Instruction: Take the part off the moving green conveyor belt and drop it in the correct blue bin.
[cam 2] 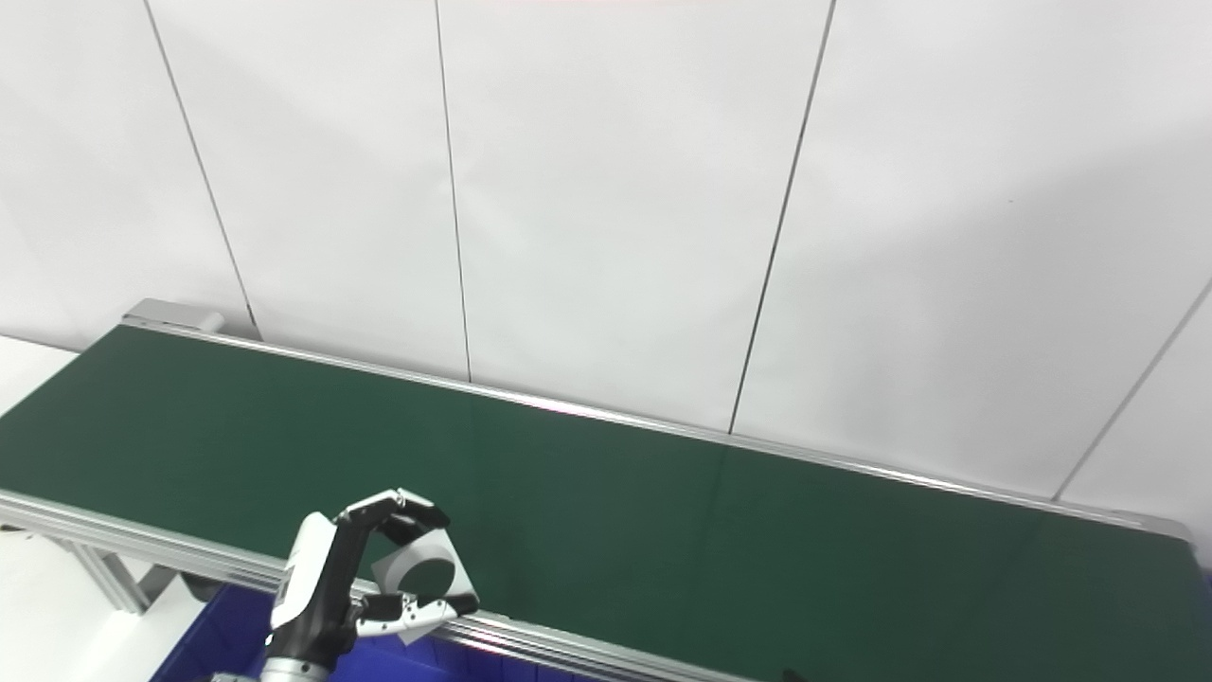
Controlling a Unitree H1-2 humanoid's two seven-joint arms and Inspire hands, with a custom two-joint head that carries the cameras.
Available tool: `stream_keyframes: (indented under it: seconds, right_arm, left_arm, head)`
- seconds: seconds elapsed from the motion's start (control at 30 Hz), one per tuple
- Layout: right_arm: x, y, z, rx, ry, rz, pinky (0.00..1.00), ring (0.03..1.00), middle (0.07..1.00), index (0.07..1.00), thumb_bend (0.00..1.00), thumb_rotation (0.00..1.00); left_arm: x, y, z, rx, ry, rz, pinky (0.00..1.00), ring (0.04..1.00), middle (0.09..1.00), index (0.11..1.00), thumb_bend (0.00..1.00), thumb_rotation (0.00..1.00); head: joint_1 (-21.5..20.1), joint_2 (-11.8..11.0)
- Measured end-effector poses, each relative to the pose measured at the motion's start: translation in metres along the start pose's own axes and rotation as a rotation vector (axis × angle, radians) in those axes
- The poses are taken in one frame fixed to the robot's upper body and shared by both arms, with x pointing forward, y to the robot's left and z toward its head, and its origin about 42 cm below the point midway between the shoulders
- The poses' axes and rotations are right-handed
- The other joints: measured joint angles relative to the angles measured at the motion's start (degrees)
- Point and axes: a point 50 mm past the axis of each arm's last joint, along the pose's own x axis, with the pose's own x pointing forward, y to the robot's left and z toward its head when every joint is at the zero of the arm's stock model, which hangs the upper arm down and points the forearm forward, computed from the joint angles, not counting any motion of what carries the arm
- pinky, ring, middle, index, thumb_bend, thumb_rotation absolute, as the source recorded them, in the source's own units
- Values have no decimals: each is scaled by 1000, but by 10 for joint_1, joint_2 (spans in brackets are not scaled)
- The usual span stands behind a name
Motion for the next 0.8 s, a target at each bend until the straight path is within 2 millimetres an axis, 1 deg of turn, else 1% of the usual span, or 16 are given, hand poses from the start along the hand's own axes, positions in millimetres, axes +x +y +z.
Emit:
stream_keyframes:
  seconds: [0.03,0.1,0.13,0.23,0.27,0.37,0.4,0.43,0.5,0.57,0.67,0.7,0.8]
  right_arm:
    - [0,0,2,1,-2,0,724,810,862,889,1000,356]
    - [0,0,8,6,-5,-12,725,810,862,889,1000,354]
    - [0,1,10,9,-8,-12,737,818,866,895,1000,336]
    - [-1,2,15,8,-13,-4,753,821,864,898,1000,313]
    - [-2,2,15,7,-10,-7,754,820,863,898,1000,313]
    - [-4,5,15,7,3,-12,758,825,865,900,1000,322]
    - [-4,6,15,6,7,-13,763,829,866,901,1000,331]
    - [-4,7,16,7,15,-17,768,831,865,900,1000,336]
    - [-5,8,20,10,18,-25,774,832,864,902,1000,353]
    - [-4,10,21,9,16,-30,782,835,864,905,993,360]
    - [-4,9,20,3,24,-34,786,836,865,907,990,361]
    - [-4,8,20,2,27,-37,779,832,864,908,993,369]
    - [-2,7,22,0,43,-35,786,833,866,912,990,372]
  left_arm:
    - [-2,2,2,-19,-12,-4,488,417,504,535,497,0]
    - [-5,6,5,-47,-44,-22,488,417,504,535,497,0]
    - [-6,7,4,-57,-50,-30,488,418,505,534,497,0]
    - [-10,9,5,-75,-69,-65,486,421,508,530,497,0]
    - [-11,10,6,-80,-77,-74,486,421,508,530,497,0]
    - [-13,10,8,-100,-95,-89,484,424,509,528,498,0]
    - [-13,10,8,-103,-100,-94,484,427,507,528,498,0]
    - [-14,9,9,-107,-108,-102,483,426,507,530,498,0]
    - [-19,7,10,-115,-120,-125,475,424,506,533,497,0]
    - [-25,4,9,-117,-111,-157,469,423,505,533,498,0]
    - [-33,2,8,-118,-102,-191,467,422,504,533,498,0]
    - [-35,2,7,-116,-100,-201,474,423,504,532,498,0]
    - [-36,2,6,-108,-103,-233,476,418,508,531,498,0]
  head:
    - [-6,4]
    - [-6,4]
    - [-25,18]
    - [-35,24]
    - [-43,30]
    - [-45,31]
    - [-59,45]
    - [-62,52]
    - [-65,55]
    - [-75,77]
    - [-75,77]
    - [-79,94]
    - [-80,100]
